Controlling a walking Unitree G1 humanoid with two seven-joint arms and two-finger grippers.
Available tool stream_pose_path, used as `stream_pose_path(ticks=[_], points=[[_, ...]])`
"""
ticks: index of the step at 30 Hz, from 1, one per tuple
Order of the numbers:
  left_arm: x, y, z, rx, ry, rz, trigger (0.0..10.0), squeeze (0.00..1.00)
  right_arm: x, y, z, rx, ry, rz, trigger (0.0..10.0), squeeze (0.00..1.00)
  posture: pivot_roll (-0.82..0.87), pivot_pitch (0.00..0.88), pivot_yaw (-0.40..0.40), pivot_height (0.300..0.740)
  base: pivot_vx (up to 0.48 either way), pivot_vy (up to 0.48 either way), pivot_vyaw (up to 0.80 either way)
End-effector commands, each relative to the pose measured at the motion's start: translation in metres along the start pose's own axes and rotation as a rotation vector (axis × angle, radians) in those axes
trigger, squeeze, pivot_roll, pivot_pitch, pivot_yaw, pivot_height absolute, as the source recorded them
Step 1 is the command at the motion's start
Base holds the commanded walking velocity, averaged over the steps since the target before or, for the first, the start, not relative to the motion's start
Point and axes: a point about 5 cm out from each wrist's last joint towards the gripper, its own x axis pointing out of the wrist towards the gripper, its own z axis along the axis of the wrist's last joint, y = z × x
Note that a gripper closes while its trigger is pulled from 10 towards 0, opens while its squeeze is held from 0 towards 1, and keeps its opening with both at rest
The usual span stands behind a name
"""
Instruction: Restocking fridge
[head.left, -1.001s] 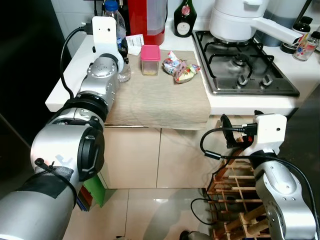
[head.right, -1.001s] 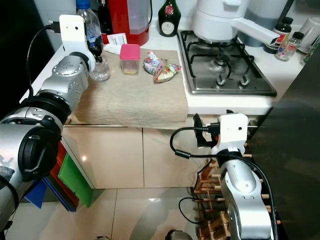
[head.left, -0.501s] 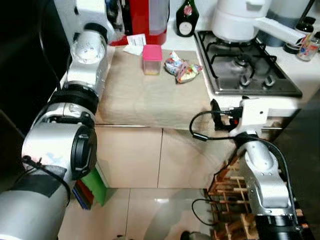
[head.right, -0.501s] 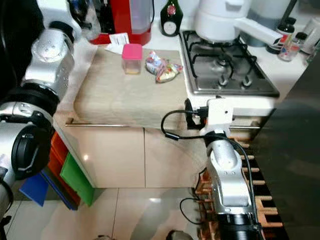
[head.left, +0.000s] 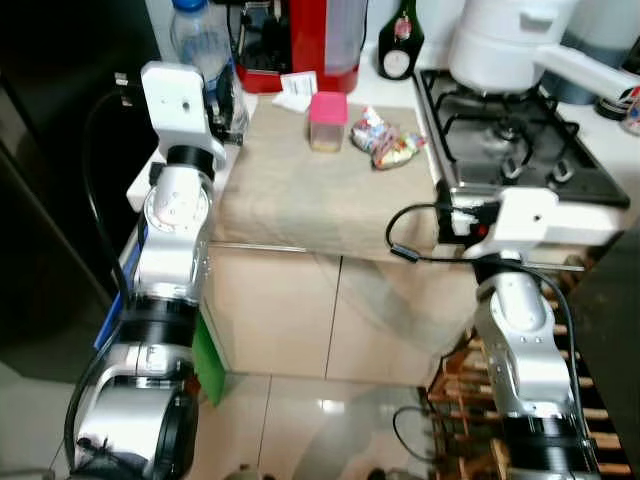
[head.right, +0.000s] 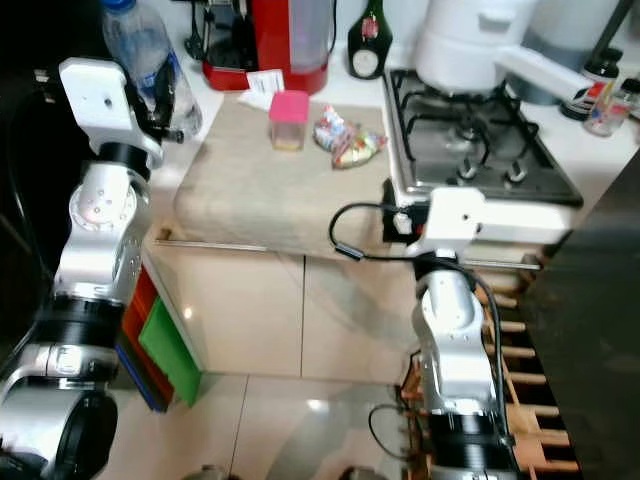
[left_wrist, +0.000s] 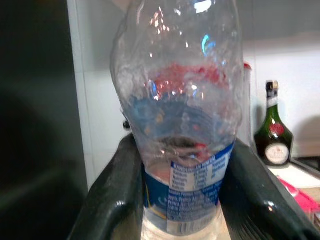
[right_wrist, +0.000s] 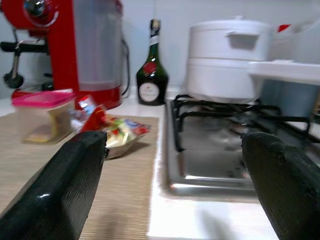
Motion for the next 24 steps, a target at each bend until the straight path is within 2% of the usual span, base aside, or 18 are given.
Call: stream_pose_path(ticks=[1,3,6,10,11,15,24], points=[[-0.004,-0.006,0.019,-0.003,-0.06,-0.02,10.0,0.0,-0.004,-0.011,0.004,0.007,-0.02,-0.043,10.0,0.0,0.02,0.0,0.014,0.74,0.0,0.0,0.0],[-0.016,-0.009,0.019,0.002,-0.043,-0.042,10.0,0.0,-0.007,-0.014,0.003,-0.001,-0.017,-0.052,10.0,0.0,0.02,0.0,0.011,0.74,0.0,0.0,0.0],[-0.019,-0.014,0.016,0.007,-0.019,-0.063,10.0,0.0,-0.006,-0.013,-0.003,0.007,0.009,-0.049,10.0,0.0,0.03,0.0,0.014,0.74,0.0,0.0,0.0],[-0.02,-0.019,0.015,0.005,0.008,-0.07,10.0,0.0,-0.001,-0.002,-0.007,0.002,0.025,0.001,10.0,0.0,0.02,0.0,0.015,0.74,0.0,0.0,0.0],[-0.021,-0.021,0.013,0.001,0.031,-0.073,10.0,0.0,0.001,0.003,-0.008,0.0,0.032,0.03,10.0,0.0,0.02,0.0,0.016,0.74,-0.274,0.0,0.0],[-0.023,-0.024,0.011,0.001,0.054,-0.077,10.0,0.0,0.002,0.009,-0.01,-0.001,0.046,0.058,10.0,0.0,0.01,0.0,0.015,0.74,-0.29,0.0,0.0],[-0.029,-0.028,0.003,-0.011,0.101,-0.077,10.0,0.0,0.0,0.008,-0.014,-0.003,0.076,0.078,10.0,0.0,0.01,0.0,0.008,0.74,-0.346,0.0,0.0]])
